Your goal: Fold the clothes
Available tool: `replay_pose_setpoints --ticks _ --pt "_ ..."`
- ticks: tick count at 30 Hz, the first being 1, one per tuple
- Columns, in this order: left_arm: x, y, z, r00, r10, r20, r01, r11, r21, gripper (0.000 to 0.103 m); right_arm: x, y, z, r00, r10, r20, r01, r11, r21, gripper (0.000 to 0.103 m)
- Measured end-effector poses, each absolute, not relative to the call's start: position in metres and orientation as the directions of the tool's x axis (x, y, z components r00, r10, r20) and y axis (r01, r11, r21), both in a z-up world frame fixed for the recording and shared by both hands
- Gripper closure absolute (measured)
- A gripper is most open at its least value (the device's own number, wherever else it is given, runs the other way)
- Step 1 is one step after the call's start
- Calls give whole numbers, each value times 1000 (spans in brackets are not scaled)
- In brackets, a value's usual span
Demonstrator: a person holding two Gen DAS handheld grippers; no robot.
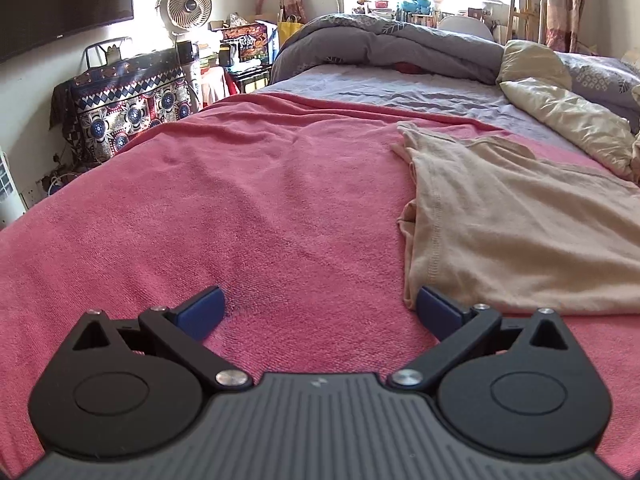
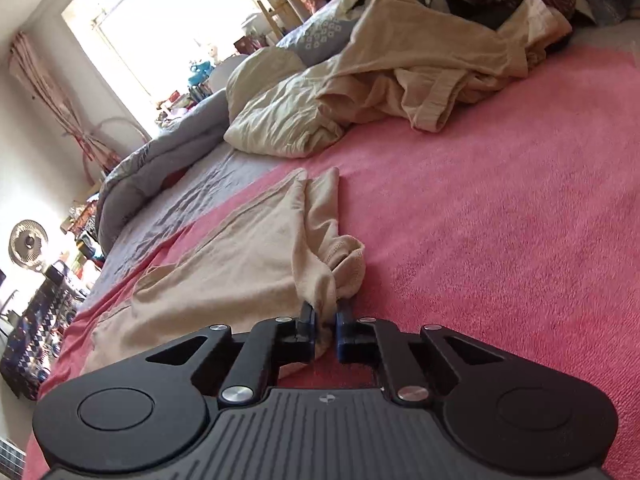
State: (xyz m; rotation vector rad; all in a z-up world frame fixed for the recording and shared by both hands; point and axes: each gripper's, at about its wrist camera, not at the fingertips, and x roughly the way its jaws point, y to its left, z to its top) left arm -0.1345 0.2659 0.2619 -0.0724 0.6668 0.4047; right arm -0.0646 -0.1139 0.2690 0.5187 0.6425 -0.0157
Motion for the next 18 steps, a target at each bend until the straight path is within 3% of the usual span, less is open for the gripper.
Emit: replay_pose_setpoints --ticks 5,8,12,16,18 --pt "-165 292 268 731 399 -554 -488 873 -16 0 -61 -27 321 847 175 -501 -83 976 201 93" --pt "-181 337 264 734 404 -546 -568 806 -168 0 -62 53 332 830 290 -477 -298 953 61 93" --pt "-194 382 251 788 350 -507 -560 750 -353 0 -70 153 306 727 428 -536 -535 843 -53 93" --pt "-190 377 249 776 361 -517 -550 789 -275 0 -82 202 265 672 418 -612 -612 779 -140 93" --pt "-184 371 248 761 378 -528 -552 804 -220 0 -86 206 267 678 416 -606 -606 783 -140 93"
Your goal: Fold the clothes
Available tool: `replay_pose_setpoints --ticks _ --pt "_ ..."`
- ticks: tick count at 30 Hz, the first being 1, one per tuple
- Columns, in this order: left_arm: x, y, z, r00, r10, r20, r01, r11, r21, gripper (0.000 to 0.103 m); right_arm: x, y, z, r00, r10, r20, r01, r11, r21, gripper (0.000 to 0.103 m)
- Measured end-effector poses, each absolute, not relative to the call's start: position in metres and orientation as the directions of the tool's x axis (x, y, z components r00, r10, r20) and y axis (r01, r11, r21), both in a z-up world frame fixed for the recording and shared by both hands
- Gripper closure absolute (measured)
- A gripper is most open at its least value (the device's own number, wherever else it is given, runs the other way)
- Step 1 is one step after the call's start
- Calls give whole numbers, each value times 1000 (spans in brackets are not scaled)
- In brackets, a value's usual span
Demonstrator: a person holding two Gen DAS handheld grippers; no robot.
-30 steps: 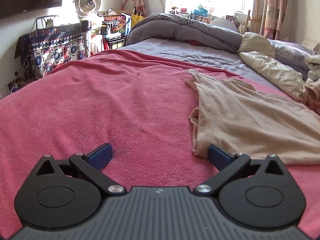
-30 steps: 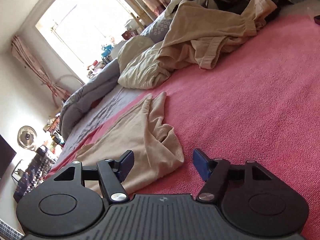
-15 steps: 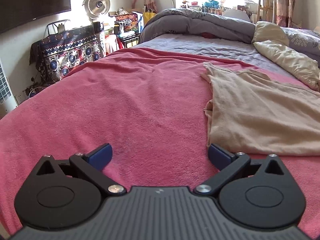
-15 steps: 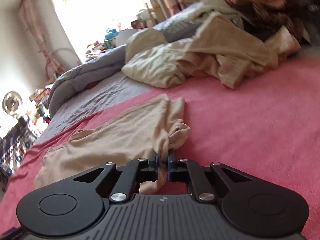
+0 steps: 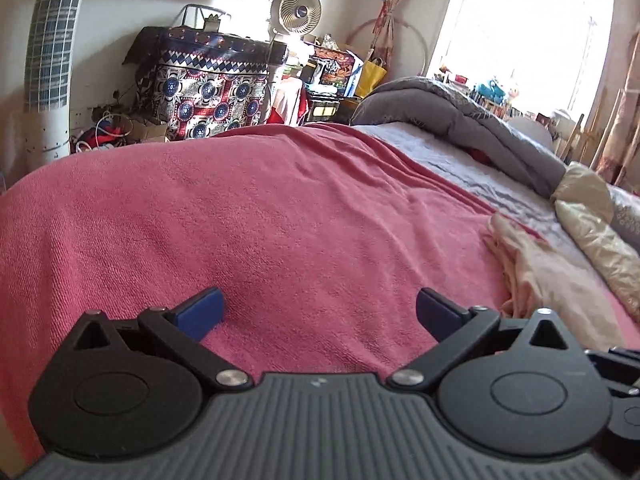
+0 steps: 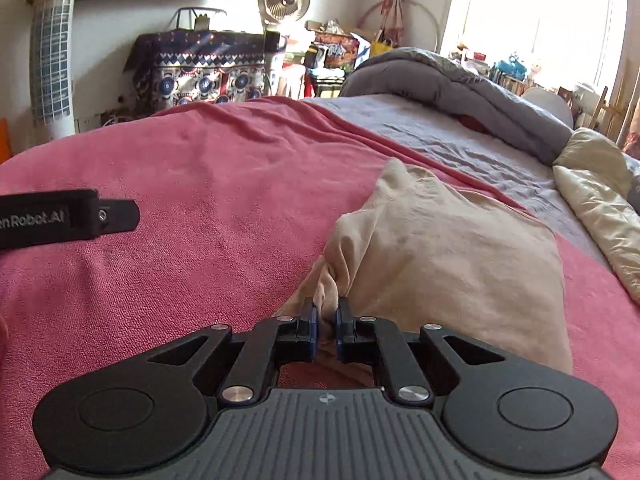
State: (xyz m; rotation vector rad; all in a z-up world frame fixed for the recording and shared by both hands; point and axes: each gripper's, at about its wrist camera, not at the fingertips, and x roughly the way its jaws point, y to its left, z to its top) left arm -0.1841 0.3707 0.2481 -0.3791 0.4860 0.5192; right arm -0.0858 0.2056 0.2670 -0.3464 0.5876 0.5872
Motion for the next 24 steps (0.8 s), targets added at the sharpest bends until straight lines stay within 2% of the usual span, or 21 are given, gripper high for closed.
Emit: replay_pose_setpoints --ticks 3,6,7,8,10,13,16,17,19,21,22,24 --pt "-179 368 249 755 381 -534 -551 810 -201 0 -86 202 283 682 449 -577 -611 784 -112 93" --pt "-180 369 249 764 369 -530 -547 805 -228 0 -88 206 285 622 493 -608 -684 720 -116 82" --pt "-180 369 249 765 368 -529 -547 805 -230 0 -88 204 283 590 509 -627 -703 705 -89 72" --pt "-180 369 249 765 368 -528 -546 805 -230 0 -91 199 283 566 526 -634 -714 698 -58 58" --pt "-179 367 249 763 376 -526 -548 807 -218 0 -99 180 288 511 581 -633 -729 684 38 45" --pt "-177 358 252 774 375 -511 -526 829 -189 0 -116 138 301 485 637 -599 -706 689 161 45" --pt "-166 334 271 801 365 -474 -475 870 -134 0 -125 91 311 604 549 -577 -595 793 132 46" --pt "-159 321 280 819 355 -450 -442 891 -102 0 -123 78 313 629 517 -580 -560 819 123 53" --pt "-138 285 298 841 370 -395 -384 922 47 0 -106 59 315 661 459 -593 -494 862 116 63" --pt "-108 251 303 845 405 -349 -339 911 237 0 -89 48 318 693 450 -564 -463 877 131 65" --pt "-92 240 297 835 420 -355 -318 895 312 0 -81 46 318 703 455 -547 -460 877 138 65" --pt "-70 226 281 801 453 -391 -275 859 431 0 -69 51 302 689 445 -572 -468 876 118 65"
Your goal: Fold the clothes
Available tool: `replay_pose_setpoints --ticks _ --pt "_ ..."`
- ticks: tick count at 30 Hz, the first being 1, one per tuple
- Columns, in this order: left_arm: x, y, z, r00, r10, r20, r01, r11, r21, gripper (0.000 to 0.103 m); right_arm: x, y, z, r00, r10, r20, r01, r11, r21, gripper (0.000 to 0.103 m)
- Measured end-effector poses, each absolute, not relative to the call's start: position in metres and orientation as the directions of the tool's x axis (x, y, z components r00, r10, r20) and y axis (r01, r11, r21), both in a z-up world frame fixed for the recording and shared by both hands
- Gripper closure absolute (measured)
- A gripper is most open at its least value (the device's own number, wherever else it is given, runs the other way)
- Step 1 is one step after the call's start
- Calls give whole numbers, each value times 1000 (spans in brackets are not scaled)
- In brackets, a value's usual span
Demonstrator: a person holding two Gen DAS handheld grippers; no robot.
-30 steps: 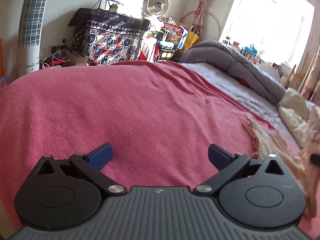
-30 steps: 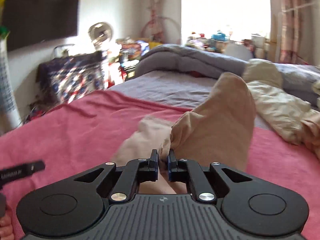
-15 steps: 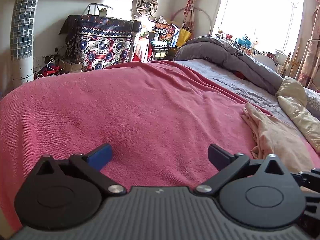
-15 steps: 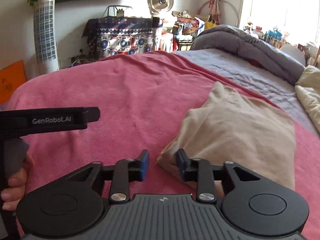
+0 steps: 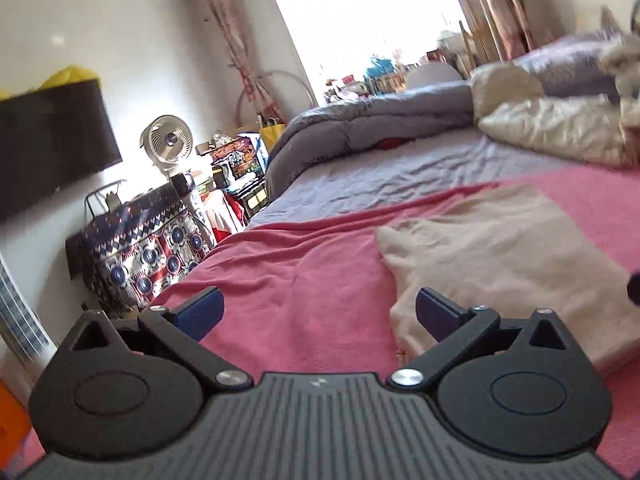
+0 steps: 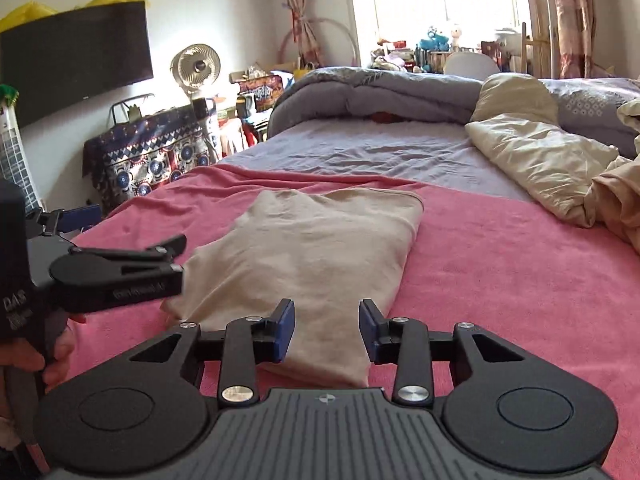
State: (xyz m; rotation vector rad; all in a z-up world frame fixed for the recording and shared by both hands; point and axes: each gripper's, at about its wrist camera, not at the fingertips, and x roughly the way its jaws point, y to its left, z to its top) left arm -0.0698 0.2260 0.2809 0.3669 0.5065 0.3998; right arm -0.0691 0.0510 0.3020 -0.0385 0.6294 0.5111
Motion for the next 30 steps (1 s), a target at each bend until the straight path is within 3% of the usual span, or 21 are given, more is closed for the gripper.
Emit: replay_pose_setpoints --ticks 3,6,10,13,15,17,19,21,23,28,30 --pt "-67 223 249 744 508 -434 -248 813 526 0 -63 55 278 676 445 -588 -481 870 106 64" --pt "-79 243 250 714 497 -493 -262 843 471 0 -66 53 258 677 464 -571 -492 863 118 60" --pt "-94 279 255 671 462 -579 -310 885 347 0 -58 38 249 651 497 -574 -464 859 218 34" --pt "-105 295 273 650 487 -584 -359 874 329 1 -55 34 248 638 512 -576 -460 852 249 28" --pt "-110 296 298 700 475 -533 -365 880 304 6 -55 36 248 638 508 -579 -467 853 234 25" --pt "-104 291 334 793 355 -496 -289 935 207 5 -55 38 248 635 514 -577 -475 849 233 21" --pt "-84 280 364 854 150 -498 -142 988 53 2 -54 34 248 631 531 -566 -475 841 260 21" --pt "-56 267 379 869 -68 -491 19 994 -105 1 -53 29 249 624 554 -551 -471 829 302 20" --pt "-23 248 382 852 -205 -481 133 975 -180 1 -52 25 249 617 574 -538 -467 818 336 19" --pt "70 204 344 747 -238 -621 161 971 -179 1 -50 16 249 611 603 -512 -457 798 394 19" --pt "95 196 316 697 -148 -701 104 989 -106 1 -50 13 249 610 613 -503 -453 790 413 19"
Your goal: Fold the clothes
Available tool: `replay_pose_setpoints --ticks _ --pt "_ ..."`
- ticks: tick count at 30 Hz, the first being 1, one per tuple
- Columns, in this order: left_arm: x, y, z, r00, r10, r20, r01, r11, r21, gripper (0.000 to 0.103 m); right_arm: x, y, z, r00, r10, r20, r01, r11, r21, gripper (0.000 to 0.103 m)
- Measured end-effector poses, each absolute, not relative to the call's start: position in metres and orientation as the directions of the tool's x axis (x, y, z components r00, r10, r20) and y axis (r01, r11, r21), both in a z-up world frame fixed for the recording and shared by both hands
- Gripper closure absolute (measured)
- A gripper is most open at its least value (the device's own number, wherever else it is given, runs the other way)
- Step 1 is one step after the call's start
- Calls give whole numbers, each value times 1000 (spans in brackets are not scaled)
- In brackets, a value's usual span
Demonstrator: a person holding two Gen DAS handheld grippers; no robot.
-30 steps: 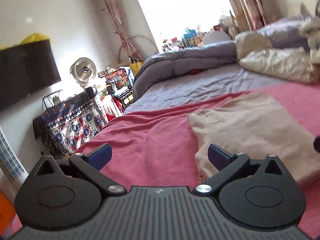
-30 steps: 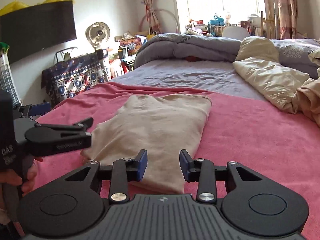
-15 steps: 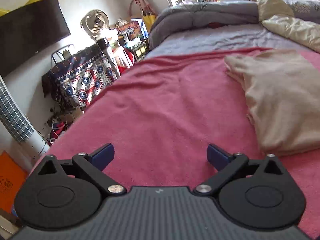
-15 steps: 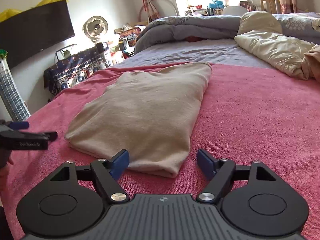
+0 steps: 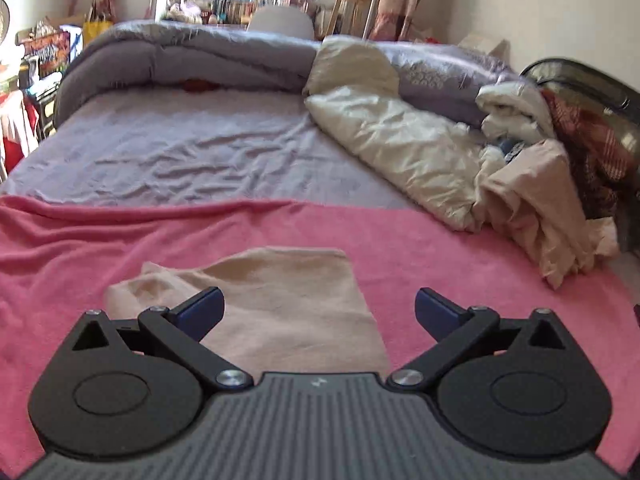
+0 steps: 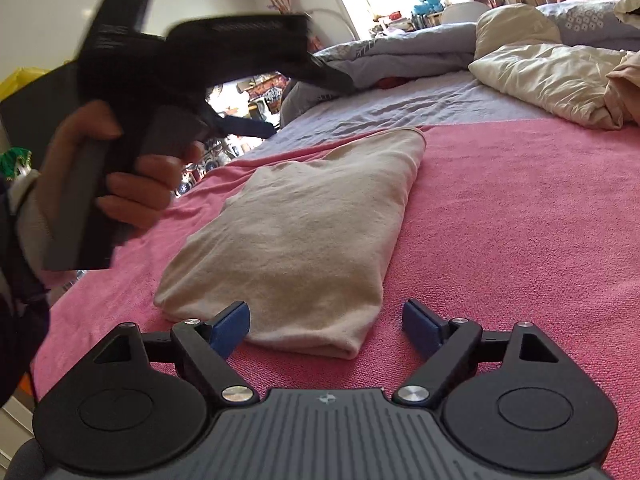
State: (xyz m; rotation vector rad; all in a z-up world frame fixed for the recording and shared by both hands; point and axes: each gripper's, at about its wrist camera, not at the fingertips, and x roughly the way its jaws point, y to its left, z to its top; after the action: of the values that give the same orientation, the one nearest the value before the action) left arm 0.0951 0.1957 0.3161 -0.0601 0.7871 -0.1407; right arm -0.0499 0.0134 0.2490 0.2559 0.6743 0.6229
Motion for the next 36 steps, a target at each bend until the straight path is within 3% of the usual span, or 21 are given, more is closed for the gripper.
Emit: replay_pose_setpoints --ticks 3,7,17,21,23,26,32,36 --pt "126 189 269 588 28 -809 20 999 50 0 -49 9 248 606 627 -489 -447 777 443 19" --pt "127 193 252 627 31 -778 -1 999 39 0 -49 6 248 604 636 -480 -442 768 463 18" --pt "91 191 299 584 142 -799 -83 990 115 0 -54 -10 251 606 650 -458 -393 746 537 16" --pt "45 190 325 621 187 -761 -101 982 159 0 -87 -31 267 680 528 -509 -312 837 451 12" --pt "19 191 333 632 179 -754 -107 984 144 0 -107 -47 272 735 443 -514 -264 884 386 5" --pt "-18 186 335 641 170 -749 -125 985 116 0 -131 -73 277 796 315 -517 -177 938 298 4" --pt "-63 168 310 619 181 -764 -146 983 115 0 -124 -116 271 830 90 -550 11 984 178 1" --pt "-69 166 282 586 198 -785 -170 978 119 0 -120 -120 238 828 30 -560 40 993 113 0"
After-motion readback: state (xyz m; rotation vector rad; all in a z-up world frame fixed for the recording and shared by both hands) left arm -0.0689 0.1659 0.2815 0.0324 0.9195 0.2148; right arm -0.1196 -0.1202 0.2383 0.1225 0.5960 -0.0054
